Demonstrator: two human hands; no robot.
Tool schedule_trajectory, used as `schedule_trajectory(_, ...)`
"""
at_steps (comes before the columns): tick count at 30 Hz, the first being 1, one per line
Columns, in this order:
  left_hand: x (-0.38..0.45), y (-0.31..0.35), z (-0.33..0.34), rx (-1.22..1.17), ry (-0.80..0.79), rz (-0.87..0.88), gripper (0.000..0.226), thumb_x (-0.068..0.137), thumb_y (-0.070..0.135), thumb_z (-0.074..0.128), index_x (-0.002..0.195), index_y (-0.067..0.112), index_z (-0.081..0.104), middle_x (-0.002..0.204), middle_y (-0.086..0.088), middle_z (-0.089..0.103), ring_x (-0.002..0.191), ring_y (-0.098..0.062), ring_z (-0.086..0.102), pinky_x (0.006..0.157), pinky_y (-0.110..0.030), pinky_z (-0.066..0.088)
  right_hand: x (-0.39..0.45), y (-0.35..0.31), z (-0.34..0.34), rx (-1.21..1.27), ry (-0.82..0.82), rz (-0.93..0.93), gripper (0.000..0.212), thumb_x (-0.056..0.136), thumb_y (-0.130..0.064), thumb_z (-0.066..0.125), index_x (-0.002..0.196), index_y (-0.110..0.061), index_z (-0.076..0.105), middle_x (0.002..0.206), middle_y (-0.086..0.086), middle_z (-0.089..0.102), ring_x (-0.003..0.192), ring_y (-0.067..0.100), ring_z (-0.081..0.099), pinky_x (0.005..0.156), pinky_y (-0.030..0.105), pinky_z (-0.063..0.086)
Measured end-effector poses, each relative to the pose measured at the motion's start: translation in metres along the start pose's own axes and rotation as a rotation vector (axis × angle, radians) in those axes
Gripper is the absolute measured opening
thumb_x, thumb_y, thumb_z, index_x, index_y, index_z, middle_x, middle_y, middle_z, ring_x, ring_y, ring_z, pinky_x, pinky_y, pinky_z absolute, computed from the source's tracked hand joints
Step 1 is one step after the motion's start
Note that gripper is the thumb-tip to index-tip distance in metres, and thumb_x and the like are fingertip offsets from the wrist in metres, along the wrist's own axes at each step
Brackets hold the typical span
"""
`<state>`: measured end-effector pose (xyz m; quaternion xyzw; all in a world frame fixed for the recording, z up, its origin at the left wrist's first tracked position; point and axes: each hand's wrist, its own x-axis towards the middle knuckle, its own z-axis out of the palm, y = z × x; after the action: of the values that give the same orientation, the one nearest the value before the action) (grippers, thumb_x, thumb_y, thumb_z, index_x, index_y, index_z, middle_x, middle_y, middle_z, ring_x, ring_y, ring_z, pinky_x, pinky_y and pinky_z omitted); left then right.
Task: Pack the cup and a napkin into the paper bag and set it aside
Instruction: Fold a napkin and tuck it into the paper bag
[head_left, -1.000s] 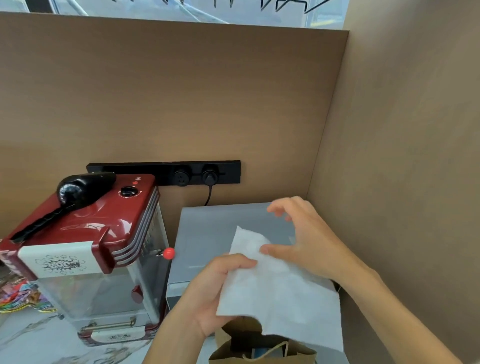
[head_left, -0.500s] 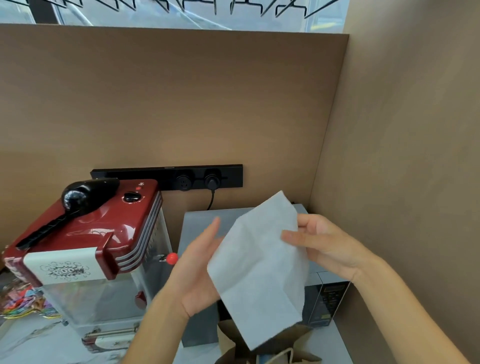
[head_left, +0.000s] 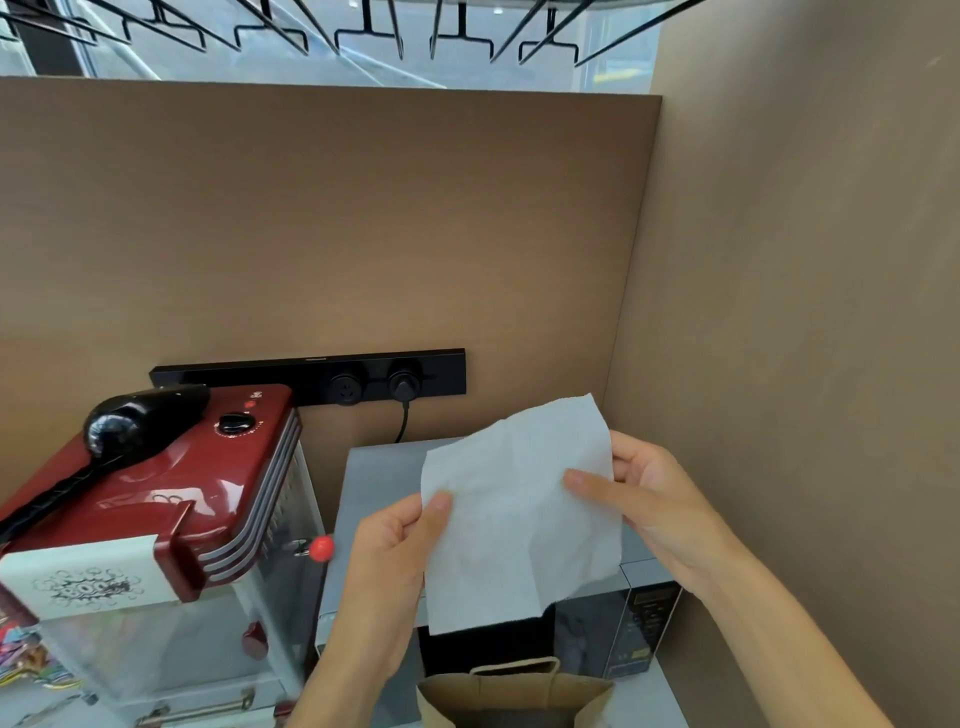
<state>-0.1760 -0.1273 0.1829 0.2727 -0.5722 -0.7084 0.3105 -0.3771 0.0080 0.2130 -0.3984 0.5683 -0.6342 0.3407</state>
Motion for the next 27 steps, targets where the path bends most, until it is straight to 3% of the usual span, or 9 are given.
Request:
schedule_trajectory(5,0.001,0.007,0.002,0.110,0.067,0.106,0.029,0.099,0.031,0.056,0.096,0.014,0.080,0.090,-0.006,0.081,0.080,-0.021,0.076,0.058,-0.025,0.055,0.003,0.001,-0.004,-0.061,-0.020,0.081,0.041,0.074,-0.028,0.088,0.113,-0.021,0.076,0.116,0.006,0.078,0.107,0.026,0.074,0.090,0.038,0.061)
schedule_trajectory(9,0.006,0.012,-0.002,0.177,0.113,0.153,0.031,0.100,0.031,0.056,0.087,0.014,0.080,0.083,-0.007,0.080,0.077,-0.025,0.076,0.062,-0.035,0.057,0.004,-0.005,-0.008,-0.100,-0.013,0.045,0.031,0.081,-0.016,0.082,0.111,-0.020,0.077,0.113,0.006,0.079,0.104,0.025,0.075,0.083,0.034,0.062)
schedule_trajectory(14,0.008,0.017,-0.010,0.213,0.065,0.218,0.031,0.101,0.029,0.055,0.083,0.025,0.080,0.078,0.001,0.080,0.071,-0.016,0.076,0.056,-0.024,0.056,0.006,-0.007,-0.015,-0.158,0.035,0.010,0.008,0.087,-0.004,0.074,0.094,-0.008,0.073,0.100,0.023,0.078,0.083,0.029,0.061,0.067,0.036,0.041)
schedule_trajectory(18,0.010,0.022,-0.017,0.264,0.031,0.282,0.029,0.101,0.026,0.055,0.085,0.027,0.079,0.062,0.010,0.071,0.051,-0.005,0.061,0.047,-0.018,0.044,0.007,-0.008,-0.022,-0.169,0.039,-0.028,0.013,0.087,-0.002,0.073,0.098,0.003,0.068,0.099,0.027,0.077,0.079,0.026,0.059,0.061,0.027,0.044)
schedule_trajectory(20,0.013,0.023,-0.019,0.248,0.002,0.290,0.023,0.099,0.028,0.056,0.094,0.029,0.079,0.074,0.005,0.078,0.061,-0.013,0.069,0.053,-0.025,0.050,0.007,-0.009,-0.023,-0.149,0.033,-0.038,0.011,0.088,0.001,0.071,0.099,0.002,0.069,0.096,0.021,0.079,0.077,0.022,0.067,0.060,0.022,0.050)
schedule_trajectory(22,0.015,0.025,-0.022,0.203,-0.046,0.285,0.021,0.095,0.031,0.058,0.102,0.028,0.078,0.093,-0.004,0.081,0.086,-0.027,0.076,0.070,-0.037,0.060,0.006,-0.009,-0.024,-0.135,0.030,-0.049,0.011,0.089,0.004,0.069,0.099,0.001,0.070,0.096,0.016,0.081,0.074,0.018,0.071,0.061,0.021,0.053)
schedule_trajectory(23,0.015,0.026,-0.024,0.185,-0.067,0.291,0.021,0.094,0.032,0.059,0.105,0.027,0.077,0.098,-0.005,0.081,0.093,-0.028,0.076,0.076,-0.036,0.062,0.006,-0.009,-0.024,-0.139,0.034,-0.052,0.011,0.090,0.004,0.068,0.099,0.000,0.071,0.096,0.015,0.081,0.074,0.017,0.071,0.062,0.021,0.053)
schedule_trajectory(25,0.016,0.028,-0.026,0.178,-0.084,0.316,0.022,0.094,0.030,0.060,0.107,0.026,0.077,0.102,-0.006,0.080,0.094,-0.030,0.075,0.079,-0.036,0.062,0.007,-0.010,-0.026,-0.158,0.054,-0.066,0.012,0.091,0.004,0.067,0.099,-0.003,0.073,0.098,0.014,0.081,0.077,0.019,0.074,0.065,0.023,0.056)
schedule_trajectory(27,0.018,0.030,-0.027,0.190,-0.075,0.353,0.022,0.094,0.028,0.060,0.107,0.025,0.077,0.099,-0.010,0.080,0.079,-0.040,0.068,0.068,-0.037,0.056,0.007,-0.012,-0.026,-0.172,0.075,-0.091,0.014,0.089,0.001,0.070,0.097,-0.008,0.077,0.100,0.011,0.081,0.085,0.022,0.077,0.069,0.026,0.060)
